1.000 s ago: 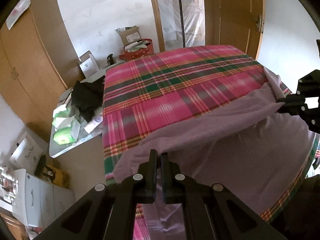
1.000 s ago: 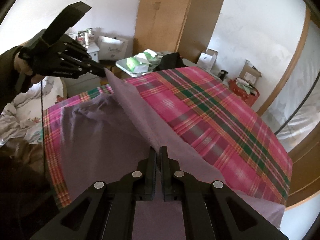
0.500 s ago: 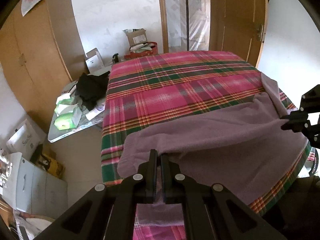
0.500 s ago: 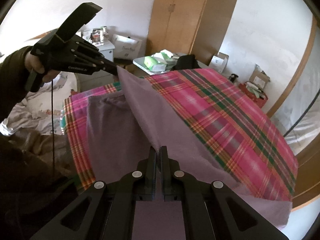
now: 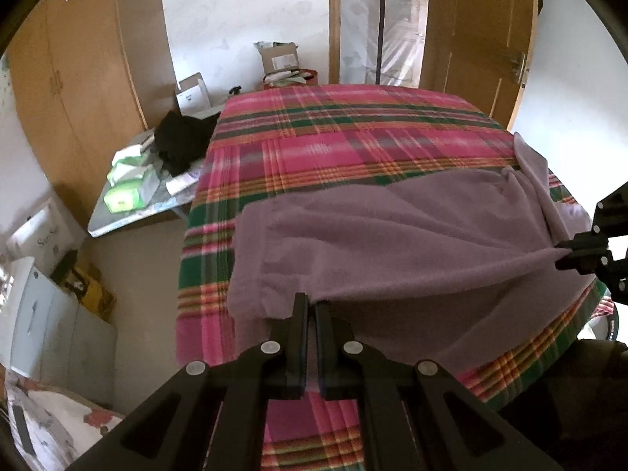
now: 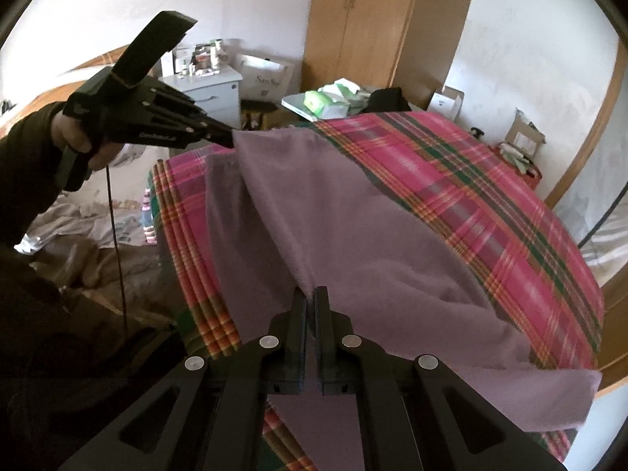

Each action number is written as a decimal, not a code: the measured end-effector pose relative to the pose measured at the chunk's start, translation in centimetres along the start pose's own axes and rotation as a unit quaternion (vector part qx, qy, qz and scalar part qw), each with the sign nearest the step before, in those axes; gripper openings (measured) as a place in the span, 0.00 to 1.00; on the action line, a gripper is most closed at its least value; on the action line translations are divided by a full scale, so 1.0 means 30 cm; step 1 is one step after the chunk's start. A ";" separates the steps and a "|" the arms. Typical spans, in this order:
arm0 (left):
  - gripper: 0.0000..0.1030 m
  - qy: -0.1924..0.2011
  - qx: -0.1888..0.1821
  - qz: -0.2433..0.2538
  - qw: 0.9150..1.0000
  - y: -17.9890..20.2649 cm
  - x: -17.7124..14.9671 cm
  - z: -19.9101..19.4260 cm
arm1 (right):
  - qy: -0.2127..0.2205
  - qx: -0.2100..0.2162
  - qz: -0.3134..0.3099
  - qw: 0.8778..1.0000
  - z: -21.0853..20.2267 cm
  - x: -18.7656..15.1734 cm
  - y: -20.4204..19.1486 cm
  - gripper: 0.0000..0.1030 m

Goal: Fold clothes

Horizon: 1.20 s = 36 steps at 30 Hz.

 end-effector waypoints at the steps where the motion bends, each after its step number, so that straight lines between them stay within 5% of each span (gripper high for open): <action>1: 0.03 0.000 0.001 -0.001 1.000 0.000 -0.007 0.000 | -0.001 0.001 0.002 1.000 0.003 -0.005 -0.003 0.04; 16: 0.02 -0.008 -0.018 -0.010 1.000 0.008 -0.088 0.023 | -0.034 0.022 0.010 0.999 0.053 -0.082 -0.061 0.03; 22: 0.03 -0.034 -0.043 -0.073 0.996 -0.040 -0.132 0.073 | -0.048 0.022 0.015 0.998 0.102 -0.112 -0.066 0.03; 25: 0.03 -0.040 -0.086 -0.135 0.986 -0.070 -0.141 0.079 | -0.056 0.024 0.021 0.998 0.125 -0.128 -0.067 0.03; 28: 0.06 -0.036 -0.143 -0.205 0.968 -0.104 -0.146 0.084 | -0.060 0.025 0.025 0.998 0.138 -0.142 -0.072 0.03; 33: 0.15 -0.033 -0.172 -0.248 0.953 -0.129 -0.139 0.095 | -0.059 0.027 0.030 0.997 0.143 -0.145 -0.071 0.03; 36: 0.29 -0.019 -0.195 -0.281 0.939 -0.147 -0.120 0.097 | -0.061 0.029 0.033 0.997 0.147 -0.147 -0.071 0.03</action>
Point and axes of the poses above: each gripper's, at about its wrist camera, not at the fingertips, and z roughly the way its jaws point, y to its right, x to its top, the point moved 7 cm from there along z, roughly the way its jaws point, and after that the axes turned 3 degrees about -z, right-handed, at the moved point
